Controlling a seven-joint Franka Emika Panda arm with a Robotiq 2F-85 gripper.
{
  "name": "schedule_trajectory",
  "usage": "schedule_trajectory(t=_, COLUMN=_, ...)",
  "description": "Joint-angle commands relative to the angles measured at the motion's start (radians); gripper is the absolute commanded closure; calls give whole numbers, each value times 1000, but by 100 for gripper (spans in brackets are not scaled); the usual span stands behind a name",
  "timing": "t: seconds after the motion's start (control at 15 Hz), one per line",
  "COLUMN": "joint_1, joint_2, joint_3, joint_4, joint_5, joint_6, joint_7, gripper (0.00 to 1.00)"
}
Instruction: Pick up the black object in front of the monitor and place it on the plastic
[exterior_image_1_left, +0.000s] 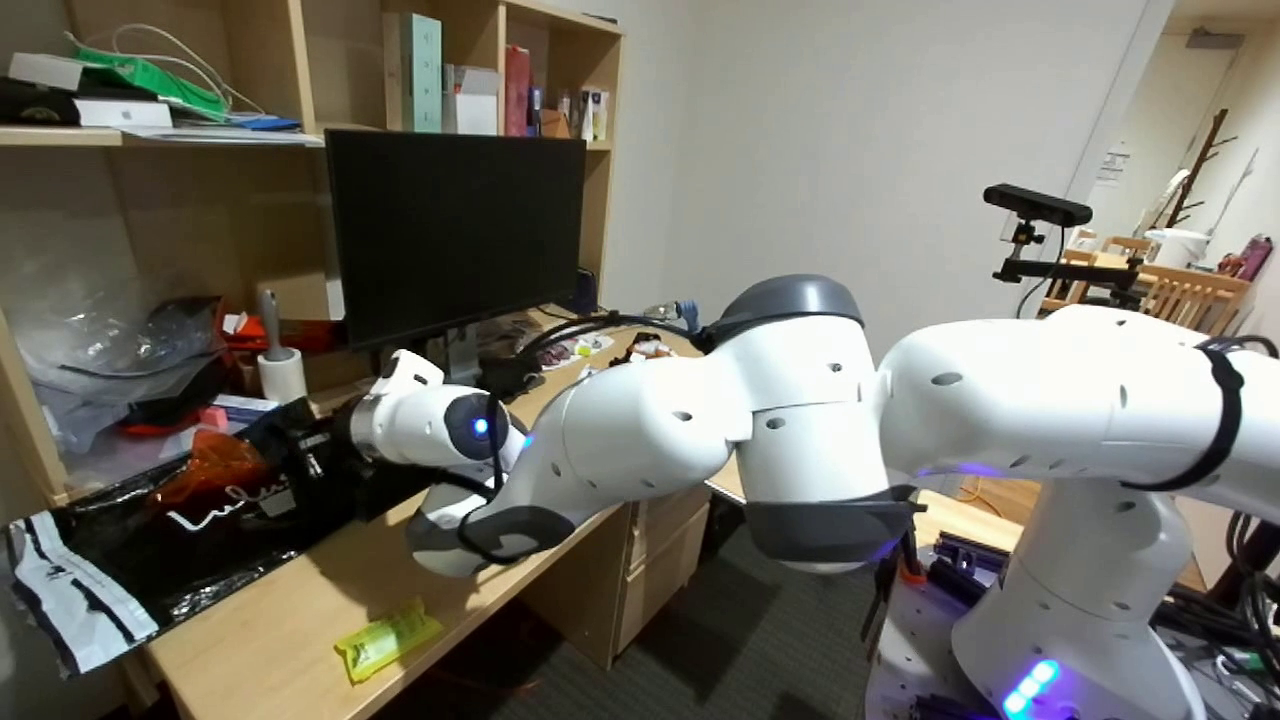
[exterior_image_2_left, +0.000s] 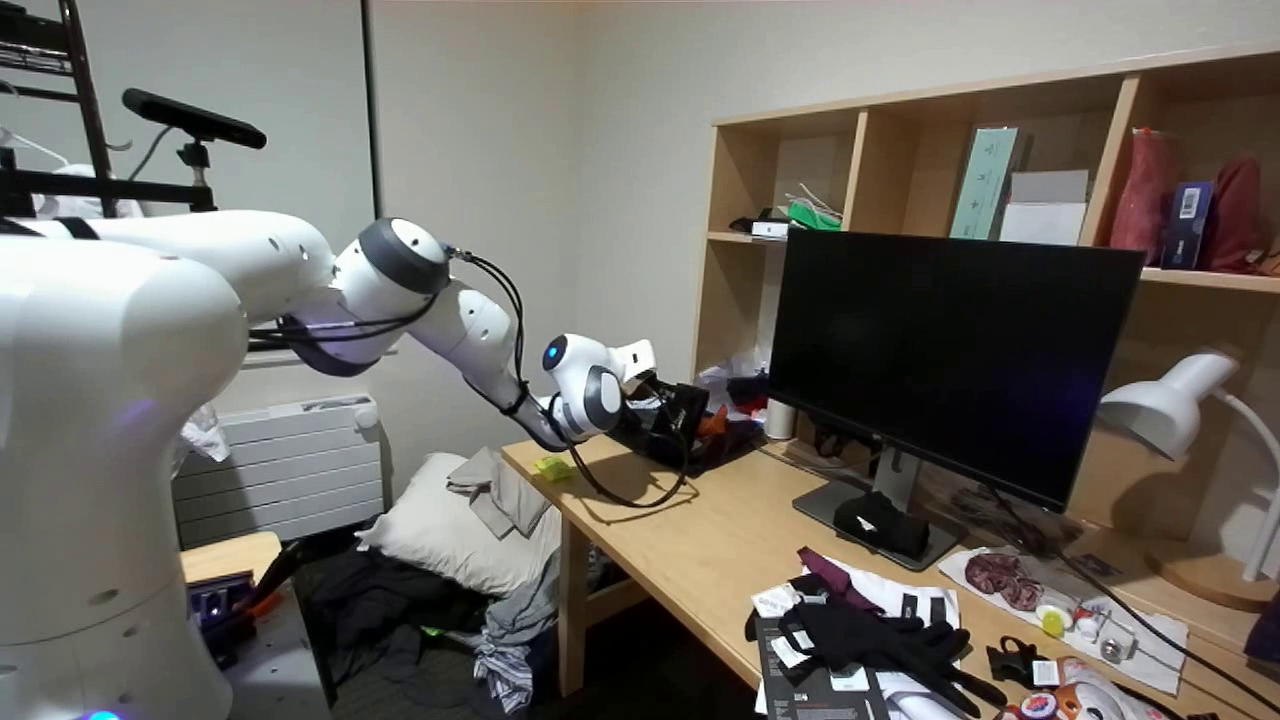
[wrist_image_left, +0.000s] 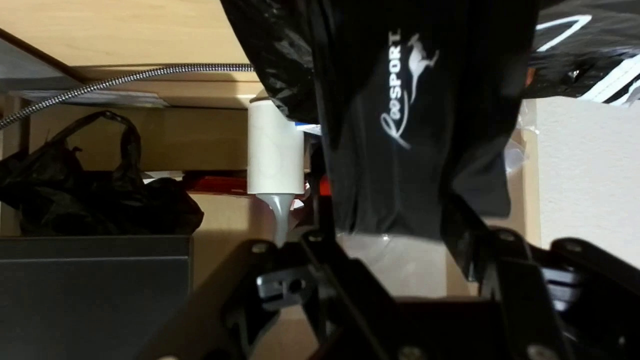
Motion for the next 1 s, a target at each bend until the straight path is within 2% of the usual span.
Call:
schedule_trajectory(t=0.0, joint_1=-8, joint_2=-2, joint_3=-8, joint_4=13, joint_5=25, joint_6=0, joint_7=18, gripper=12)
schedule_trajectory(t=0.07, joint_1=-8, joint_2=-2, joint_3=-8, joint_4=10, joint_5=29, joint_6=0, joint_7=20, gripper=4)
schedule_trajectory(t=0.2, joint_1=-11, joint_2=-11, joint_3=6, joint_4=-12, joint_5=28, joint_6=0, joint_7=36, gripper=0)
schedule_trajectory(t=0.27, joint_1=-31, joint_2=-65, joint_3=88, joint_4=-32, joint_5=90, joint_6=0, joint_7=-92, gripper=0)
schedule_trajectory(t=0.33, joint_1=-33, joint_2=-94, joint_3=113, joint_4=-66, joint_5=95, joint_6=0, joint_7=-107, gripper=0)
schedule_trajectory(t=0.47, joint_1=-69, joint_2=-195, joint_3=211, joint_4=-133, joint_5=63, joint_6=-26, joint_7=-200, gripper=0)
schedule_trajectory(t=0.67, joint_1=-128, joint_2=-353, joint_3=325, joint_4=-212, joint_5=-18, joint_6=-156, joint_7=-342, gripper=0)
schedule_trajectory(t=0.73, joint_1=-134, joint_2=-403, joint_3=348, joint_4=-247, joint_5=-43, joint_6=-193, joint_7=-372, gripper=0)
schedule_trajectory(t=0.93, joint_1=-205, joint_2=-561, joint_3=475, joint_4=-317, joint_5=-162, joint_6=-283, joint_7=-447, gripper=0)
